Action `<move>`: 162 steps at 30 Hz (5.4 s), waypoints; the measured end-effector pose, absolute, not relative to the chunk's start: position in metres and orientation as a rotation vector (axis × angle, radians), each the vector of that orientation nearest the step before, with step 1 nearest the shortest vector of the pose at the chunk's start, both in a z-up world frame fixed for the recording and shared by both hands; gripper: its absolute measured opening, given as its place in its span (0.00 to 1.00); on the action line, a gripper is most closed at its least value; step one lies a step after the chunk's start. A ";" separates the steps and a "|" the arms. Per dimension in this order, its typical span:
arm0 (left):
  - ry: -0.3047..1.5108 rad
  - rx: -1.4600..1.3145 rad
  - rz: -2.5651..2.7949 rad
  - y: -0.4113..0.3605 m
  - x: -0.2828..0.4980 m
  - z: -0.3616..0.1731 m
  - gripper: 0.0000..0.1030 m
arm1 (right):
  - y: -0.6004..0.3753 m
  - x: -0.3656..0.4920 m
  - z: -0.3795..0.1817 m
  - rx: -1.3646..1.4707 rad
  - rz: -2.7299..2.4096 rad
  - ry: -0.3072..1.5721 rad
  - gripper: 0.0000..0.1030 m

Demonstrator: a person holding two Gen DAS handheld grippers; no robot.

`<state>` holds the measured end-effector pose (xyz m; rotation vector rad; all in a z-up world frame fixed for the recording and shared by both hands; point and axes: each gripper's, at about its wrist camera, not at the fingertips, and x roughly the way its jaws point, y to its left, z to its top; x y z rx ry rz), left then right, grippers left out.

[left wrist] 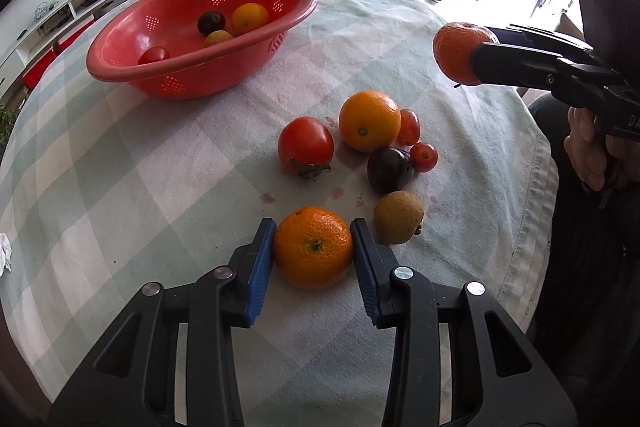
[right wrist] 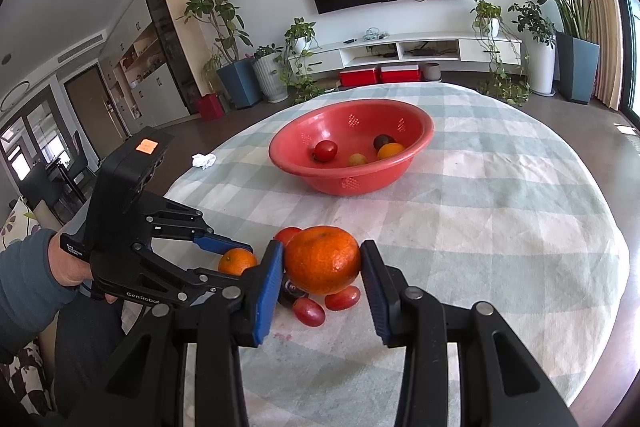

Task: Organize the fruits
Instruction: 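Grasp the small orange with the left tool while the right tool holds the large orange, then carry both held oranges over the red bowl and lower them, then open both tools to drop the oranges into the bowl, then withdraw both open tools from the bowl toward the remaining fruits, then lower the left tool onto the brown round fruit and close it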

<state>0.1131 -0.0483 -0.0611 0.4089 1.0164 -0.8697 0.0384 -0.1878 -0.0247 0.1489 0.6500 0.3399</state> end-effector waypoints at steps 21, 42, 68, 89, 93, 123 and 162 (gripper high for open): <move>0.827 0.120 -0.707 -0.018 0.188 0.032 0.34 | -0.264 0.079 0.047 0.213 0.123 0.540 0.41; 0.887 0.271 -0.601 -0.094 0.260 -0.025 0.35 | -0.179 0.246 -0.008 0.061 0.263 0.796 0.41; 0.847 0.297 -0.573 -0.097 0.258 -0.036 0.59 | -0.168 0.257 -0.038 -0.060 0.219 0.851 0.42; 0.775 0.229 -0.550 -0.061 0.220 -0.003 0.75 | -0.169 0.230 -0.008 -0.032 0.222 0.778 0.58; 0.769 0.209 -0.550 -0.046 0.194 0.003 0.80 | -0.179 0.201 0.009 0.009 0.226 0.731 0.66; 0.936 0.389 -0.827 -0.069 0.072 -0.049 0.56 | -0.228 0.035 -0.035 0.439 0.215 0.674 0.88; 0.948 0.223 -0.813 -0.053 0.076 -0.057 0.25 | -0.201 0.037 -0.038 0.283 0.240 0.717 0.69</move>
